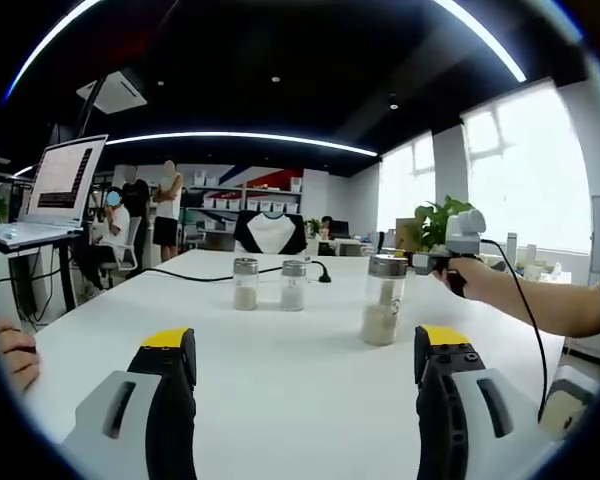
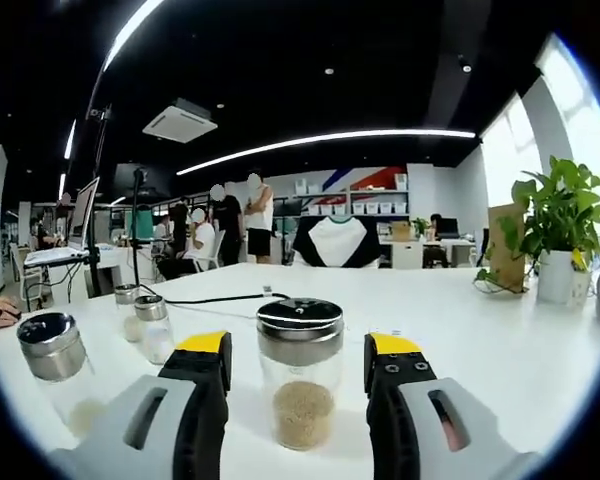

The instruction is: Rotate the seasoning bottle until the label or dispensing opening points toward the visible target arrow and the bottle remains upright within the marked orientation range

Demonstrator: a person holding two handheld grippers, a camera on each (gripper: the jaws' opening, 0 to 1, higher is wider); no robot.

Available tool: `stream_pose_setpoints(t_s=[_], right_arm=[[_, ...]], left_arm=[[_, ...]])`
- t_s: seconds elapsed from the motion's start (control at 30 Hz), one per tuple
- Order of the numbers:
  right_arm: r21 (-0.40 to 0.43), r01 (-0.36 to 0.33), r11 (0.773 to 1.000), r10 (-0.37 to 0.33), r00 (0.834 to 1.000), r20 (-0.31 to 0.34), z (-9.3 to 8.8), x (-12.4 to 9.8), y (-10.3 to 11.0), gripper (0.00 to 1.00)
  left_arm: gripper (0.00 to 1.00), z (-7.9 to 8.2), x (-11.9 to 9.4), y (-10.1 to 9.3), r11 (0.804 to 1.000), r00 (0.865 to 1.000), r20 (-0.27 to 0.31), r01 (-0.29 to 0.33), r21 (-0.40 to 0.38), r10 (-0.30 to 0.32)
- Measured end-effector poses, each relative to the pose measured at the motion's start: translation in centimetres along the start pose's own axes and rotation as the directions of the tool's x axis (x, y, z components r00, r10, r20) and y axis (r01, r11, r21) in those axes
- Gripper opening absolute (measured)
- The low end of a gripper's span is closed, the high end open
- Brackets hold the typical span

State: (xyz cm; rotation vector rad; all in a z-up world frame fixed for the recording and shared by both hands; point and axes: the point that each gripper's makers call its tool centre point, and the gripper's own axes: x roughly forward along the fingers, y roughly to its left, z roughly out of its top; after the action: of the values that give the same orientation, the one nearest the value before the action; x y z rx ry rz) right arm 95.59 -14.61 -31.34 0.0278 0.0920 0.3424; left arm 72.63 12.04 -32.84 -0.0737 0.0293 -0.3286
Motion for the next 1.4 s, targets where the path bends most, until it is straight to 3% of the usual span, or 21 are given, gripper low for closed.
stream_pose_setpoints(t_s=[0.1, 0.43, 0.73, 1.4], right_arm=[[-0.027, 0.004, 1.000, -0.003, 1.000, 0.029, 0.5, 0.2, 0.1, 0.52], [-0.006, 0.033, 0.999, -0.033, 0.999, 0.015, 0.4, 1.6, -0.5, 0.45], [0.005, 0.017, 1.000, -0.017, 1.000, 0.019, 0.3, 2.3, -0.3, 0.40], [-0.025, 0.034, 0.999, -0.033, 0.999, 0.019, 0.4, 2.6, -0.5, 0.39]], left_arm=[[0.95, 0.1, 0.0, 0.1, 1.000, 1.000, 0.003, -0.004, 0.000, 0.004], [0.95, -0.1, 0.0, 0.3, 1.000, 1.000, 0.000, -0.001, -0.007, 0.001], [0.95, -0.4, 0.1, 0.3, 1.000, 1.000, -0.012, 0.009, -0.020, -0.009], [0.94, -0.4, 0.0, 0.4, 1.000, 1.000, -0.012, 0.003, -0.023, -0.003]])
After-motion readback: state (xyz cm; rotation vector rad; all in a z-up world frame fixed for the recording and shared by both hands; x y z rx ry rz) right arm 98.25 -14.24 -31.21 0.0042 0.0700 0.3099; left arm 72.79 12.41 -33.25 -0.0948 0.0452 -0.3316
